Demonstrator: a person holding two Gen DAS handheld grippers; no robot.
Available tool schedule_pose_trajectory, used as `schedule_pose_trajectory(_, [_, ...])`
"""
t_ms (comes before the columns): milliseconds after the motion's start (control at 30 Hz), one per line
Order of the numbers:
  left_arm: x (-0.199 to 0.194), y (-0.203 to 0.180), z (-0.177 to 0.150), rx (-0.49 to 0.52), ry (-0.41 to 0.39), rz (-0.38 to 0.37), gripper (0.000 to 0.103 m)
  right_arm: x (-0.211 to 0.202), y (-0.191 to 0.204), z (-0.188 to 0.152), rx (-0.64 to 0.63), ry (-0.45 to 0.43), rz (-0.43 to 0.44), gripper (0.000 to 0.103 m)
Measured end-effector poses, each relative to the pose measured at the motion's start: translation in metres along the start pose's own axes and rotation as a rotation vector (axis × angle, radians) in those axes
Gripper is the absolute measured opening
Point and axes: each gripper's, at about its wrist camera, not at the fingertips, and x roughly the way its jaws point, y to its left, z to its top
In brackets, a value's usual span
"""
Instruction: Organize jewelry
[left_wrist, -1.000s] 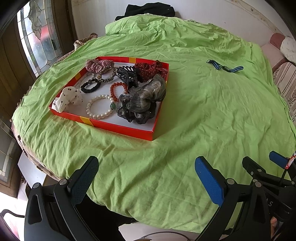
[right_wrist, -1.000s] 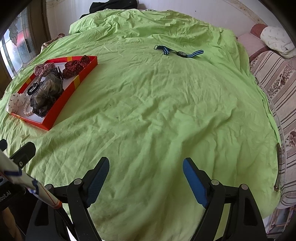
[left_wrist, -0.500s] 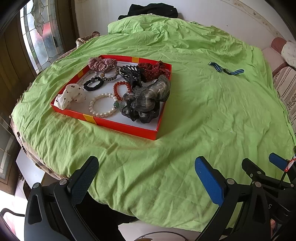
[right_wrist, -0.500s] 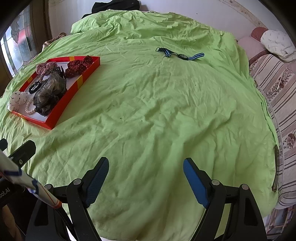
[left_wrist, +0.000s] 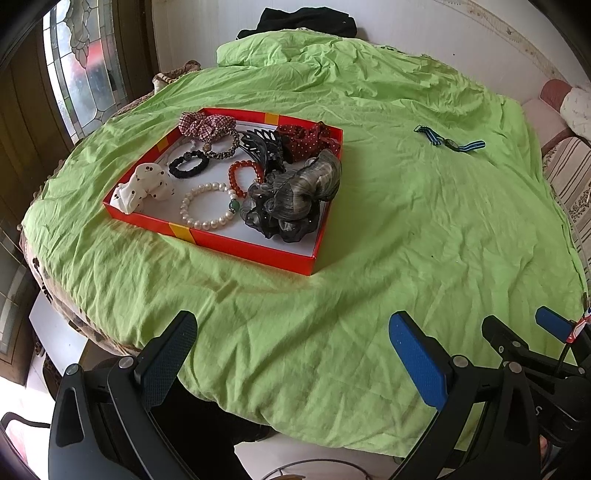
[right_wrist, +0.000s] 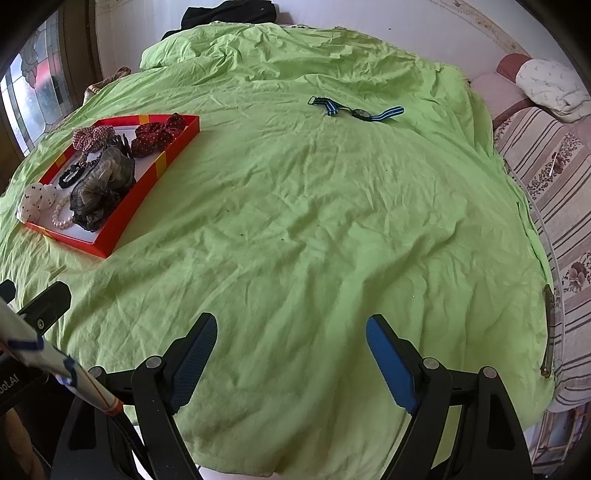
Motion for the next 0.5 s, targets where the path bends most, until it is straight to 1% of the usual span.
schedule_pose_trajectory(500, [-0.0017, 0.0004, -0.0029, -0.003, 0.007, -0.003, 0.103, -0.0001, 0.0002, -0.0027, 0.005, 0.004, -0.003, 0.088])
